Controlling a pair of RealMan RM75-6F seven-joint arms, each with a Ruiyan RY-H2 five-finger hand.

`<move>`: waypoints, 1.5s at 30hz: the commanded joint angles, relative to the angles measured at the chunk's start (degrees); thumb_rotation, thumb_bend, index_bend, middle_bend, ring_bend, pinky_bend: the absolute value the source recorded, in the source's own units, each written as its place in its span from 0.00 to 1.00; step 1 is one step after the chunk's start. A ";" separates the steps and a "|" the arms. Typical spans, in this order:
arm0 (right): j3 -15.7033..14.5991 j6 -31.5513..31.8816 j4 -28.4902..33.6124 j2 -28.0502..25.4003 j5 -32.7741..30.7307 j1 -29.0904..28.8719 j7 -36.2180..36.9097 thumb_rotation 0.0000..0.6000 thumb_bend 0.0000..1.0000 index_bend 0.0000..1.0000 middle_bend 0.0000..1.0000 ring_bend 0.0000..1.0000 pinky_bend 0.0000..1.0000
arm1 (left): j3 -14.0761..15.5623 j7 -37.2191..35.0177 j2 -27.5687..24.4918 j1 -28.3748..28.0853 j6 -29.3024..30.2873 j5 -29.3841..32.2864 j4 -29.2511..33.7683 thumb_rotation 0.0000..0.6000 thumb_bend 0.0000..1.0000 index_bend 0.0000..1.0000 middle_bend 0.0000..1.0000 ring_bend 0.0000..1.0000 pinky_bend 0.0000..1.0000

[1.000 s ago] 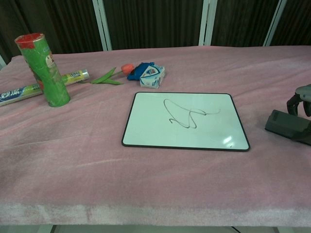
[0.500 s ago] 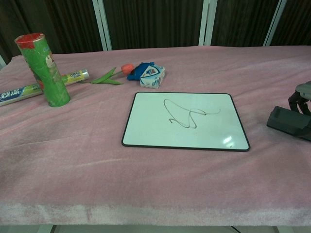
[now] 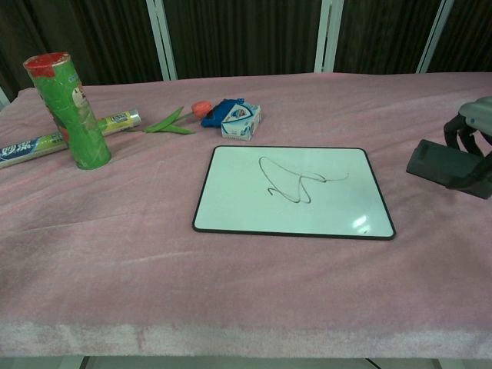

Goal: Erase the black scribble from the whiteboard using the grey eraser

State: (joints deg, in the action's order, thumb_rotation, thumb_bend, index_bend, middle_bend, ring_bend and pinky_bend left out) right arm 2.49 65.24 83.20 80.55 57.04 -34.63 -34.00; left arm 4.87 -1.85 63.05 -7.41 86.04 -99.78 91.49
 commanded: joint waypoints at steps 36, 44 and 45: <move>11.24 -5.17 -9.55 22.94 -17.95 -16.68 -19.08 1.00 0.40 1.00 0.80 0.81 0.90 | -0.38 0.71 0.08 -1.09 -2.92 2.12 0.27 1.00 0.36 0.00 0.02 0.02 0.15; 12.26 -6.05 -12.05 26.89 -19.84 -19.06 -20.10 1.00 0.40 1.00 0.80 0.81 0.90 | -0.48 0.28 -0.12 -0.85 -2.34 2.27 0.14 1.00 0.36 0.00 0.02 0.02 0.15; 12.25 -6.17 -12.66 27.53 -19.77 -19.41 -20.14 1.00 0.40 1.00 0.80 0.81 0.90 | -0.47 0.29 -0.14 -0.84 -2.36 2.29 0.14 1.00 0.36 0.00 0.02 0.02 0.15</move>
State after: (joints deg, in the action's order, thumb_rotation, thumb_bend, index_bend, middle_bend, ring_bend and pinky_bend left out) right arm 14.64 59.34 71.14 107.46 37.30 -53.60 -54.21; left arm 4.40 -1.56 62.91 -8.24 83.67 -97.48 91.63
